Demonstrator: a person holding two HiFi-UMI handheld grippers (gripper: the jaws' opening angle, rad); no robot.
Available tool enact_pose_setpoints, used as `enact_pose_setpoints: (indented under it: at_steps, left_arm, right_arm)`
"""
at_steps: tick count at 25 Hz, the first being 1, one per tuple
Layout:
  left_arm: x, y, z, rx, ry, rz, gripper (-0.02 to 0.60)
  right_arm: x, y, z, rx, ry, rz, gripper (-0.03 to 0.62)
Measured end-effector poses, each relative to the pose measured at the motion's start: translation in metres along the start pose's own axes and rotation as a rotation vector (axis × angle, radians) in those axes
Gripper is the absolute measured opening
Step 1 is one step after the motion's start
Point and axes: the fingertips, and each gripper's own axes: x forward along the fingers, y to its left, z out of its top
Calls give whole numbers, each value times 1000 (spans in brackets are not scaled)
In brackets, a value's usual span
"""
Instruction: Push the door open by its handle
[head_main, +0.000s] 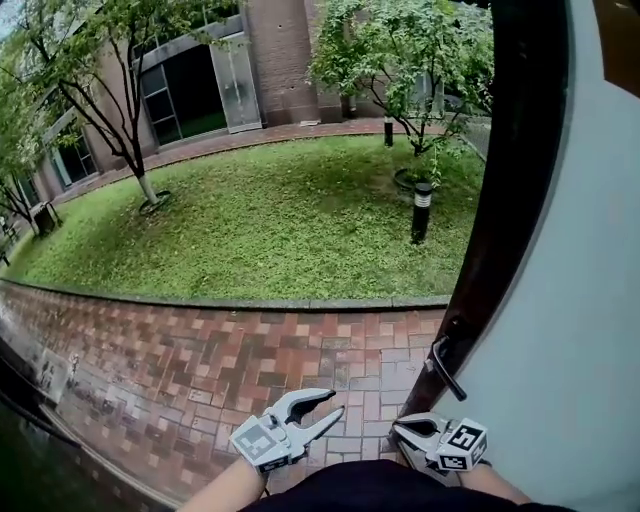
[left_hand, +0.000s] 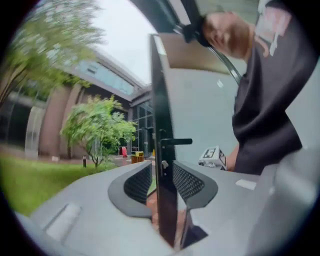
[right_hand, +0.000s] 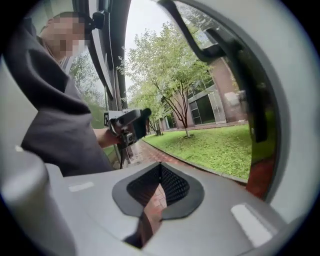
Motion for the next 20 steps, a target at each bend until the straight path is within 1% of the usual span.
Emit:
enact_pose_setpoints:
  at_steps: [1, 2, 3, 4, 5, 7, 9, 11, 14, 20]
  left_arm:
    - [-25, 11, -13, -124, -45, 46, 94]
    - [-48, 21, -26, -212, -79, 94, 16]
    - [-66, 31, -40, -269, -98, 142, 0]
    - [-79, 39, -53, -303, -100, 185, 0]
    - [-88, 46, -64, -320, -89, 221, 0]
    - [-98, 52, -76, -311, -47, 261, 0]
    - [-100, 50, -79, -257, 2, 266, 0]
    - [-98, 44, -76, -205, 37, 258, 0]
    - [-96, 36, -75, -161, 72, 241, 0]
    - [-92, 32, -80, -166, 98, 233, 0]
  right_arm:
    - [8, 3, 3, -16, -4, -3, 0]
    - [15, 6, 6, -31, -12, -7, 0]
    - [23, 7, 11, -46, -21, -14, 0]
    - [31, 7, 15, -60, -31, -25, 0]
    - [39, 6, 18, -75, -38, -37, 0]
    - [53, 3, 22, -104, -42, -56, 0]
    - [64, 1, 22, -114, -35, -57, 0]
    - [72, 3, 21, -101, -21, -25, 0]
    - [83, 9, 17, -105, 7, 26, 0]
    - [86, 2, 17, -115, 19, 18, 0]
